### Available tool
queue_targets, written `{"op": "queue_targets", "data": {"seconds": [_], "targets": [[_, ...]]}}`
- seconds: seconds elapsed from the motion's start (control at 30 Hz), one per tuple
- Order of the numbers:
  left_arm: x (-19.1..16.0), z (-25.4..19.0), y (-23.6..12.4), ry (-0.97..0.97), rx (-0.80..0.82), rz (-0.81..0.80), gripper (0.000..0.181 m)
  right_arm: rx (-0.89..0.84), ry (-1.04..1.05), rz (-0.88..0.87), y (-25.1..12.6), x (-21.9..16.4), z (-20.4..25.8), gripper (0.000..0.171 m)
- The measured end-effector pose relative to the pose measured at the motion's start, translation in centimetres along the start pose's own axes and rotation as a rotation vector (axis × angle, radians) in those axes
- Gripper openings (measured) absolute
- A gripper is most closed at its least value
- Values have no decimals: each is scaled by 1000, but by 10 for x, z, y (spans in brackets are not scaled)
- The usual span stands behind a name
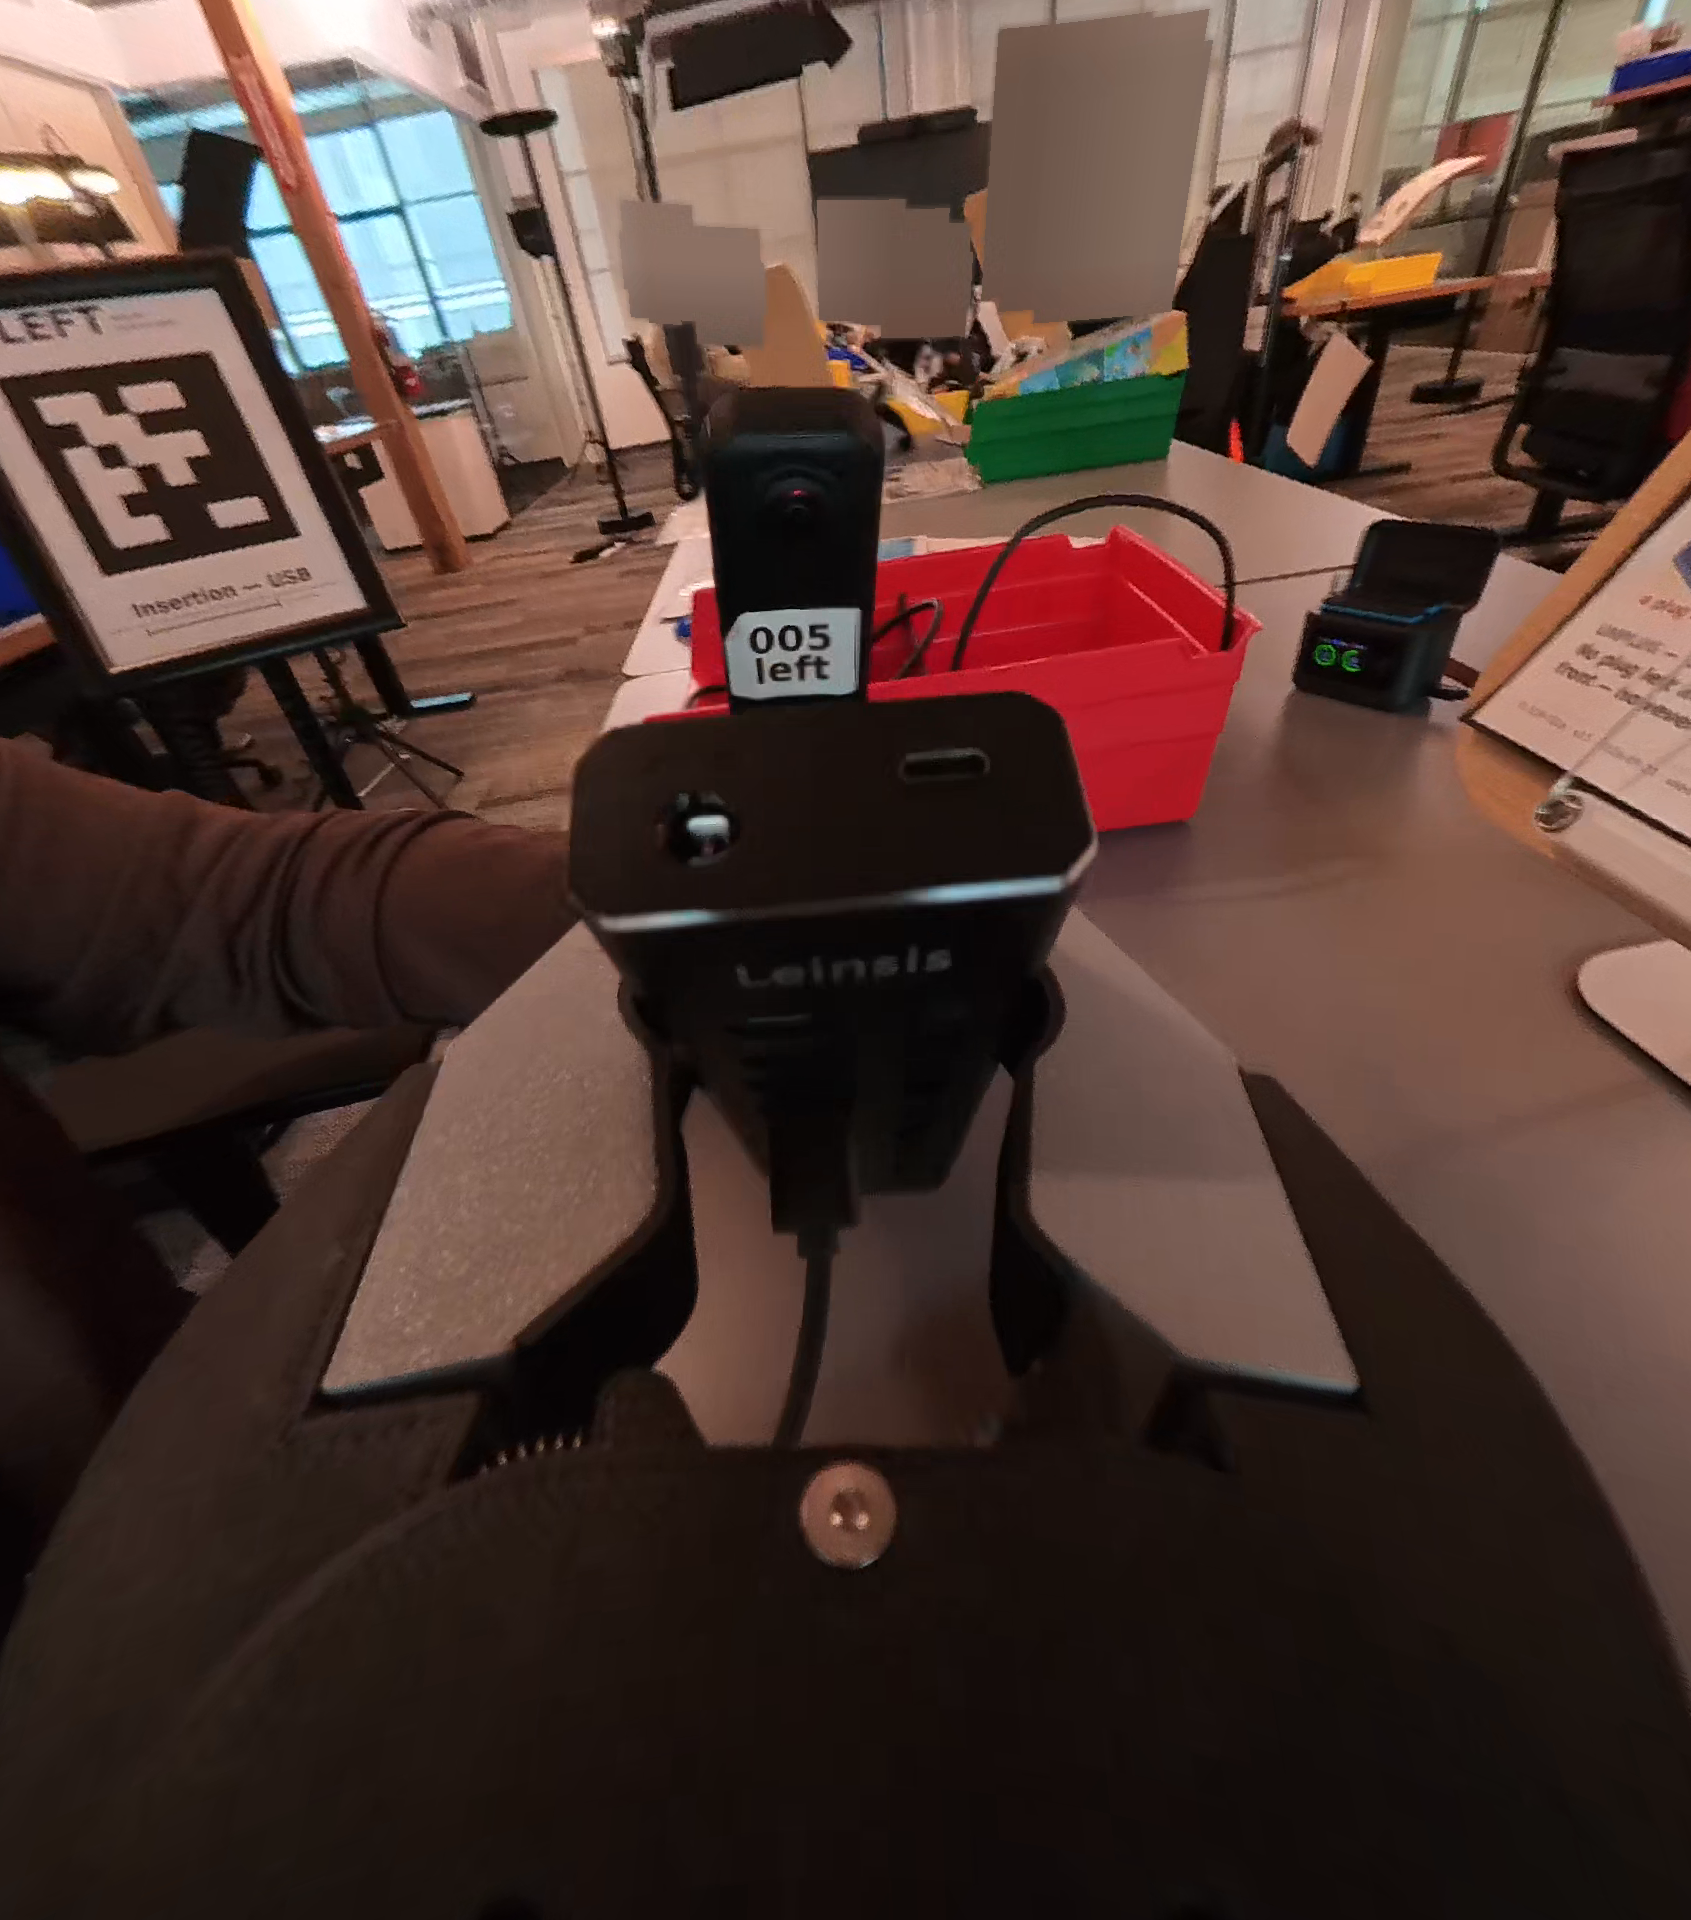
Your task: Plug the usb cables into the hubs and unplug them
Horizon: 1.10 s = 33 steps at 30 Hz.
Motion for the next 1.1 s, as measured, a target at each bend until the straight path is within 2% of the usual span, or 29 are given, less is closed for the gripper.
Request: {"op": "queue_targets", "data": {"seconds": [0.07,0.13,0.27,0.4,0.53,0.73,0.9,1.0,1.1], "targets": [[6,3,-6,-60,-3,-56,63,-81,-10,18,-5,1,-7,65],[9,12,-12,-69,63,-65,69,-146,-6,33,-16,8,-14,65],[18,29,-27,-136,164,-137,60,-225,34,10,-43,40,-25,65],[23,37,-37,-190,184,-198,51,-361,-16,62,-71,94,-39,65],[20,43,-43,-208,214,-188,41,-482,-72,71,-109,164,-47,65],[12,44,-36,-198,226,-113,40,-721,-159,107,-176,255,-62,64],[6,42,-30,-173,229,-59,40,-848,-191,42,-224,314,-63,64],[3,43,-29,-174,231,-44,40,-926,-211,49,-247,331,-69,64],[3,45,-30,-181,233,-44,39,-976,-199,94,-264,324,-78,65]]}}
Point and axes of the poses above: each gripper's, where its closed fingertips meet, y out along the fingers, x out of its top, z = x × y across the jaws, the point moved 6 cm from there along -y, back along the fingers, and after that the axes turned 2 degrees about x, right-handed, at the moved point
